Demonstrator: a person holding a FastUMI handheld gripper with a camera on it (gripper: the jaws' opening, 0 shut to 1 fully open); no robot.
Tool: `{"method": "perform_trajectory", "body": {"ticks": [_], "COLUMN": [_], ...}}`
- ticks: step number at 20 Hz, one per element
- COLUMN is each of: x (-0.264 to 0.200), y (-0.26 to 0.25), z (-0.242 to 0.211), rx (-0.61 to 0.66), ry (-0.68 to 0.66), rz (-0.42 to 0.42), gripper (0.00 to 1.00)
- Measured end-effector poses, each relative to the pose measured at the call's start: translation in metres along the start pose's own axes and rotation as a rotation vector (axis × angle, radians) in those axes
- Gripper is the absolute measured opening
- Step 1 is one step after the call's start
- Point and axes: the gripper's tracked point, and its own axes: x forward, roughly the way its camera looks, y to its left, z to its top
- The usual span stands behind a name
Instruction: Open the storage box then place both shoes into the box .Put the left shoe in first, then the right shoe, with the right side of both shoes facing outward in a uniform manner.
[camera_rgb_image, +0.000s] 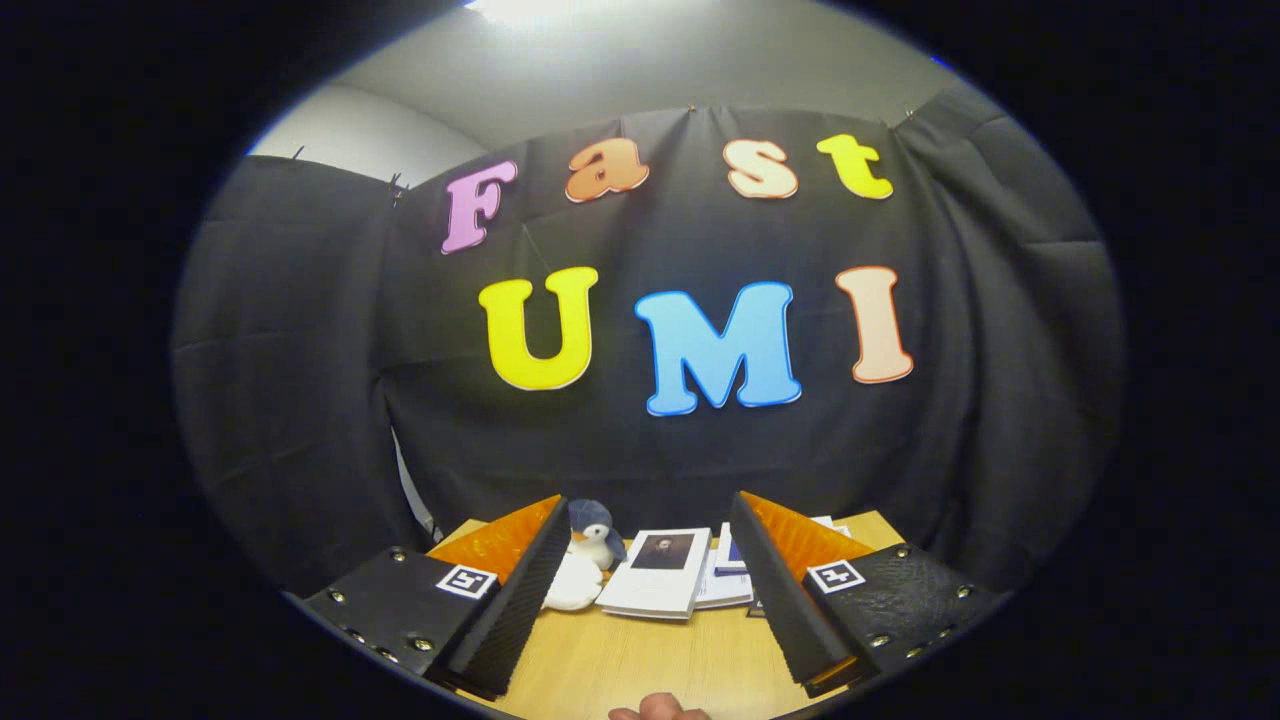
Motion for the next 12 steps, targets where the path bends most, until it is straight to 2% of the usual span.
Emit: {"method": "perform_trajectory", "body": {"ticks": [4,12], "x": [-0.014,-0.015], "y": [0.003,0.000], "z": [0.018,0.018], "rx": [0.004,0.016], "ry": [-0.033,-0.010], "rz": [-0.005,-0.004], "gripper": [0.97,0.98]}}
